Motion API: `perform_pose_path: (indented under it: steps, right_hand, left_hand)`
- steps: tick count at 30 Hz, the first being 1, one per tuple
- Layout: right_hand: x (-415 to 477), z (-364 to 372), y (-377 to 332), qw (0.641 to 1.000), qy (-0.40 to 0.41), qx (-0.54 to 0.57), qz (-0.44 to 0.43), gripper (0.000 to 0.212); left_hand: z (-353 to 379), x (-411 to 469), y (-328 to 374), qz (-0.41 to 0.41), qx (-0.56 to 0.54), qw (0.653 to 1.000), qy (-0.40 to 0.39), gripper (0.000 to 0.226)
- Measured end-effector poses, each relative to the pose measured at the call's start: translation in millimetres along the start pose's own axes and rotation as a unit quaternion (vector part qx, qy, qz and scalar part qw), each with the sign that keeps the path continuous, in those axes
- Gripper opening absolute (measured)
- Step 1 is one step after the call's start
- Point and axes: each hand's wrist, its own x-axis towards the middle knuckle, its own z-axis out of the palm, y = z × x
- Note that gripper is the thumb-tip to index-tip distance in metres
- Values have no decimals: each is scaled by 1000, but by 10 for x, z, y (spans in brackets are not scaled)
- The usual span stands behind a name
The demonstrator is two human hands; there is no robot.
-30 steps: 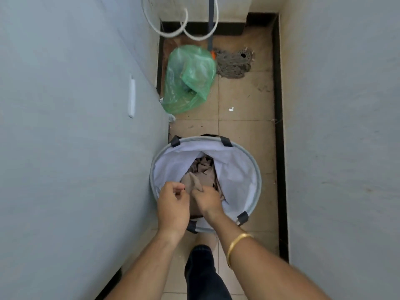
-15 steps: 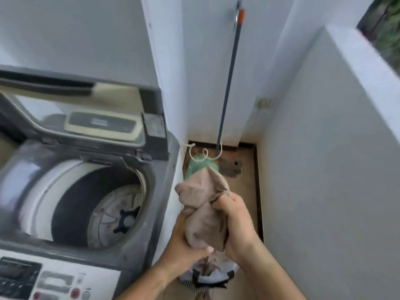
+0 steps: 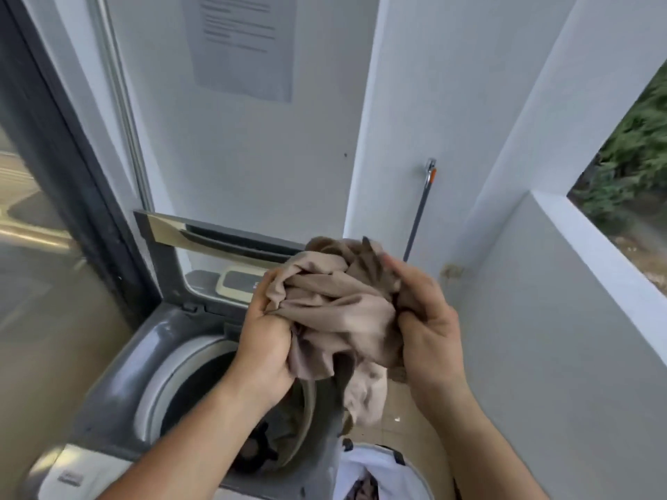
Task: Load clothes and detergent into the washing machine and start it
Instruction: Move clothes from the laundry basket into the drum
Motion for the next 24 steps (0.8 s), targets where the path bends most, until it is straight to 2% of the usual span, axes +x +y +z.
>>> perform_pose_path:
  steps: [2, 4, 5, 7, 9, 11, 13, 14, 16, 17, 18, 19, 21, 23, 24]
  right_hand:
    - [-138, 248, 79, 997, -80, -10, 14, 85]
    - [-330, 573, 147, 982, -163, 60, 71, 61]
    - [-426, 759, 171, 977, -169, 93, 96, 63]
    - [-560, 1104, 300, 972, -124, 146, 134, 78]
    - [-624, 1376, 370, 968, -76, 179, 160, 73]
    - [-684, 1574, 445, 964, -54, 190, 181, 70]
    - [-712, 1716, 487, 961, -23, 187, 201, 62]
    - [-721, 1785, 499, 961, -9, 180, 212, 58]
    - [-710, 1880, 529, 956, 22, 180, 232, 54]
    - [-697, 1917, 545, 951, 41, 189, 242, 46]
    - [-688, 1947, 558, 945, 56, 198, 254, 36]
    - [-687, 1987, 576, 940, 67, 202, 268, 28]
    - [-704, 2030, 633, 927, 69, 210, 302, 26]
    - [-748, 2064, 705, 916, 70, 219, 330, 33]
    - [-766, 2089, 723, 913, 66, 224, 335, 34]
  left_hand:
    - [-67, -27, 264, -25, -35, 999, -29, 50]
    - [-260, -48, 405, -57, -36, 995, -69, 36]
    - [-377, -57, 465, -76, -33, 992, -91, 33]
    - [-668, -46, 559, -124, -23, 981, -147, 33]
    - [-882, -61, 665, -154, 22, 970, -185, 32]
    - [-1110, -33, 778, -118, 140, 956, -231, 43]
    - [-1398, 28, 851, -52, 305, 910, -276, 67]
    - [-1536, 51, 883, -18, 388, 875, -290, 84]
    - [-1738, 62, 906, 3, 537, 780, -320, 128]
    - [-1816, 49, 895, 1, 603, 726, -330, 144]
    - [-1890, 42, 861, 3, 641, 690, -335, 153]
    - [-1982, 49, 827, 4, 650, 684, -332, 154]
    - [-2117, 82, 759, 11, 636, 700, -324, 142]
    - [-2176, 108, 726, 59, 615, 724, -307, 119]
    - [-2188, 137, 726, 86, 587, 750, -292, 103]
